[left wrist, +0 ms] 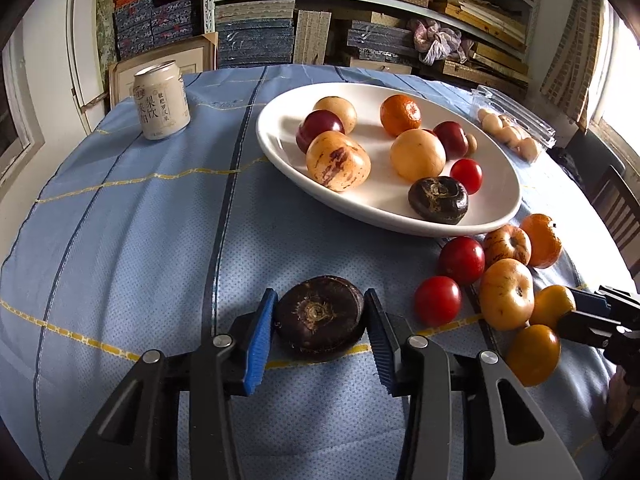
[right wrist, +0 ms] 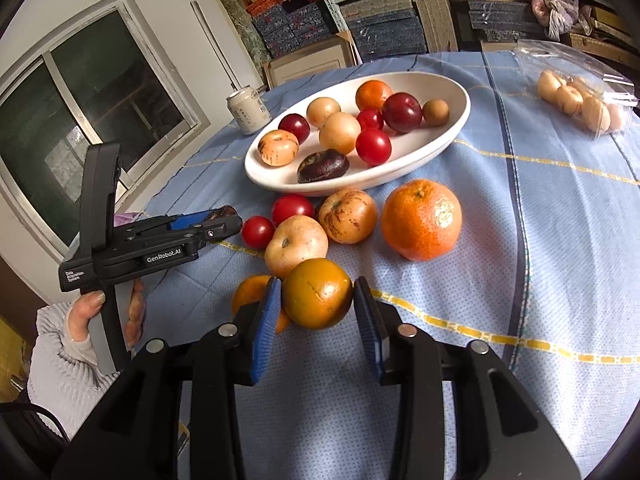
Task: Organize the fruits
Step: 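Carry both fruits over the white plate and open both grippers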
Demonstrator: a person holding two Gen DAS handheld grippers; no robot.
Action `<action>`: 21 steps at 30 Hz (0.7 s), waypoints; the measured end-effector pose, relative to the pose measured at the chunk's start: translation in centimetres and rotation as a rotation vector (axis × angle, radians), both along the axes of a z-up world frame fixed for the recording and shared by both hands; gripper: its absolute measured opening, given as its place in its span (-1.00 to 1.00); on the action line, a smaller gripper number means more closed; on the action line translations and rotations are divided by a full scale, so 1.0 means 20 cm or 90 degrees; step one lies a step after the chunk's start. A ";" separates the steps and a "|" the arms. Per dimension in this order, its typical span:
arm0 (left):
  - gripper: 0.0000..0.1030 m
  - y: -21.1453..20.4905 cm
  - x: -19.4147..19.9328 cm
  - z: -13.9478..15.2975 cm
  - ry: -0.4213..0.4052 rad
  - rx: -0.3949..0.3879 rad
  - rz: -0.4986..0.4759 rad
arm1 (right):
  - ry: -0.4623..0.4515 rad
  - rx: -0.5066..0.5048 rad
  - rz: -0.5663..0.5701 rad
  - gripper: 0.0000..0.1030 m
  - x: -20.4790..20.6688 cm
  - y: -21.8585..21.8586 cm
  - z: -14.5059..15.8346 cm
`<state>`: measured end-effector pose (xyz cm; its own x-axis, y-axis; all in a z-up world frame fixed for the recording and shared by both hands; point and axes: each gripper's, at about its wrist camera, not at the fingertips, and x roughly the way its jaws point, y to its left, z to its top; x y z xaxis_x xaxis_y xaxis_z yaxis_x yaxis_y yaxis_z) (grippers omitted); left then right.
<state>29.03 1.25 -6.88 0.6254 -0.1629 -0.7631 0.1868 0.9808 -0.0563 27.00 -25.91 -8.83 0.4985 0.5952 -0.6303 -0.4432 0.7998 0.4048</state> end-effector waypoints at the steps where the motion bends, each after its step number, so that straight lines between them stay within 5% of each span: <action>1: -0.14 -0.01 0.00 0.00 -0.003 0.002 -0.003 | -0.004 0.002 -0.003 -0.29 0.00 -0.01 0.01; 13: -0.14 -0.10 -0.09 0.20 -0.092 0.023 -0.001 | -0.087 0.031 -0.033 -0.29 -0.09 -0.10 0.19; 21: -0.14 -0.14 0.19 0.38 -0.091 -0.039 0.032 | -0.138 0.017 -0.060 -0.29 0.09 -0.06 0.41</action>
<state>32.91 -1.52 0.66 0.7354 -0.1730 -0.6552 0.1488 0.9845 -0.0930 28.86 -27.09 -0.65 0.6749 0.5544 -0.4870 -0.4457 0.8322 0.3299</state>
